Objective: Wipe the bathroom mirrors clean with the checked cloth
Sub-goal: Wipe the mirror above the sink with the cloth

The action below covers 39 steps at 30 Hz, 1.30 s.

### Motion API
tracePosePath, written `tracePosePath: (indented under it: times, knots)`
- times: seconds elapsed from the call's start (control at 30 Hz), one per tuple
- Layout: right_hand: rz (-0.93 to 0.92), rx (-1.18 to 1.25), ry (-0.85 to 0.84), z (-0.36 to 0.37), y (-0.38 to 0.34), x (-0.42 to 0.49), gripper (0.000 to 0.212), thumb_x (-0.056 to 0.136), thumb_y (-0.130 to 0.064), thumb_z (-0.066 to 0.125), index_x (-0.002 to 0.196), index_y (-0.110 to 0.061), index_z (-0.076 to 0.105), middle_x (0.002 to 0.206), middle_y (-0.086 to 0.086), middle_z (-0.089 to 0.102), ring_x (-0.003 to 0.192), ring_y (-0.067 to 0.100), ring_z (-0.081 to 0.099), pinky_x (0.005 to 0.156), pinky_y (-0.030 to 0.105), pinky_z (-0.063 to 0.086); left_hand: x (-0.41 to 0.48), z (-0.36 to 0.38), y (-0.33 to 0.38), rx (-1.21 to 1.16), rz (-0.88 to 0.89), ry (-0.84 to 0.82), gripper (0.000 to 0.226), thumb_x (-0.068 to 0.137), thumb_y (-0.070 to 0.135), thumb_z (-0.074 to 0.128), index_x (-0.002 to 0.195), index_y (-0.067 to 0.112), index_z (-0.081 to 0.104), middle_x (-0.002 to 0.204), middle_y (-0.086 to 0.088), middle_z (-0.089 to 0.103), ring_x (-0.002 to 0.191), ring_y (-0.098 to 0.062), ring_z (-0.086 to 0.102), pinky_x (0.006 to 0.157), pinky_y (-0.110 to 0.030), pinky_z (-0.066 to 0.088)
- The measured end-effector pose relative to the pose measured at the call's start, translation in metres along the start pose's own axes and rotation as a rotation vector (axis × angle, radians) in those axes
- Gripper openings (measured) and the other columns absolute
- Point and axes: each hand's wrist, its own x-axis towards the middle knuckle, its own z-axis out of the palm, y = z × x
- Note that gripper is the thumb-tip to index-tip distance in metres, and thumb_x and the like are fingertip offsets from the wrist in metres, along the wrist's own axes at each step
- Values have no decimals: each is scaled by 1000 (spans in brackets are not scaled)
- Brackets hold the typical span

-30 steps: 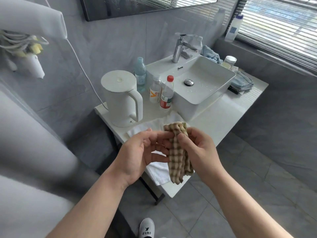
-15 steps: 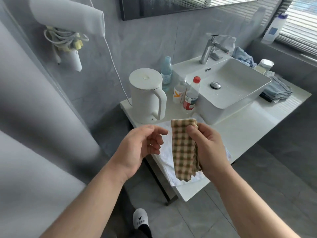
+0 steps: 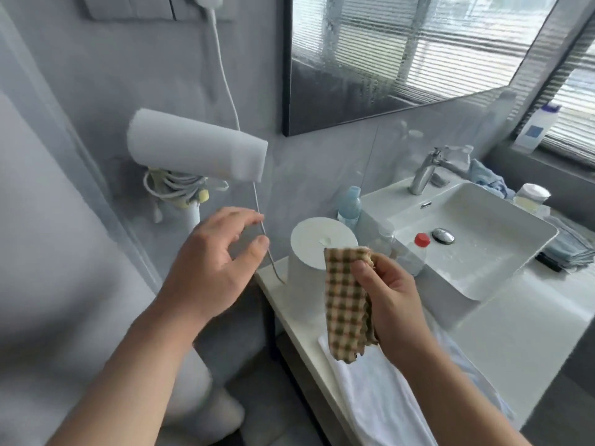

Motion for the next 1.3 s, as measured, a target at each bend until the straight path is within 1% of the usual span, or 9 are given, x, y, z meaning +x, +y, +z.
tracePosePath:
  times: [0.07, 0.2, 0.37, 0.7, 0.83, 0.93, 1.07, 1.2, 1.3]
  knots:
    - [-35, 26, 0, 20, -14, 20, 13, 91, -27, 63, 85, -23, 73, 82, 8, 70, 77, 19, 66, 74, 42, 54, 34, -18, 0, 112, 144, 77, 44, 88, 43, 54, 121, 16, 66, 120, 11, 60, 111, -19, 59, 95, -45, 50]
    - [-141, 21, 5, 49, -45, 55, 16, 84, -32, 60, 87, -22, 73, 87, 21, 68, 80, 24, 65, 80, 55, 55, 93, -45, 12, 247, 346, 209, 43, 89, 35, 56, 120, 7, 66, 119, -7, 65, 105, -25, 59, 93, -43, 49]
    - [-253, 20, 25, 68, -69, 90, 16, 84, -33, 59, 84, -25, 73, 77, -2, 66, 76, 15, 61, 72, 38, 52, 142, -65, 30, 350, 454, 283, 39, 88, 30, 59, 117, 6, 67, 117, -9, 67, 103, -24, 58, 95, -25, 36]
    - [-410, 49, 87, 72, -110, 177, 18, 86, -35, 59, 87, -22, 72, 76, 6, 62, 75, 21, 57, 72, 43, 50, 245, -84, 70, 511, 590, 282, 42, 87, 32, 62, 121, 8, 66, 121, -7, 66, 106, -29, 60, 97, -27, 37]
    - [-527, 88, 84, 69, -146, 212, 18, 86, -35, 58, 87, -24, 72, 77, 10, 66, 73, 19, 60, 69, 46, 53, 295, -81, 96, 673, 674, 269, 50, 84, 36, 60, 123, 6, 64, 121, -10, 66, 108, -34, 61, 99, -41, 44]
    - [-608, 104, 52, 65, -173, 235, 18, 87, -35, 58, 87, -24, 72, 81, 19, 66, 73, 33, 62, 70, 54, 54, 324, -84, 111, 807, 712, 327, 54, 80, 31, 65, 125, 2, 62, 124, -14, 65, 109, -38, 60, 98, -49, 47]
    - [-704, 109, 47, 63, -208, 258, 16, 85, -32, 57, 85, -28, 72, 75, 6, 67, 70, 22, 62, 63, 39, 54, 356, -98, 129, 1101, 629, 389, 85, 76, 34, 78, 143, -4, 42, 146, -23, 46, 134, -42, 44, 116, -55, 26]
    - [-798, 72, 74, 67, -246, 267, 14, 85, -33, 57, 87, -26, 69, 78, 14, 66, 73, 34, 61, 68, 54, 54, 378, -122, 149, 1282, 527, 389, 102, 81, 46, 72, 154, 0, 18, 162, -20, 20, 150, -35, 18, 122, -52, 6]
    - [-886, 29, 84, 71, -274, 268, 14, 87, -33, 57, 88, -24, 68, 77, 15, 64, 70, 36, 60, 62, 57, 52, 391, -139, 159, 1367, 461, 413, 107, 83, 61, 61, 156, 1, 9, 165, -17, 8, 153, -30, 5, 124, -49, -2]
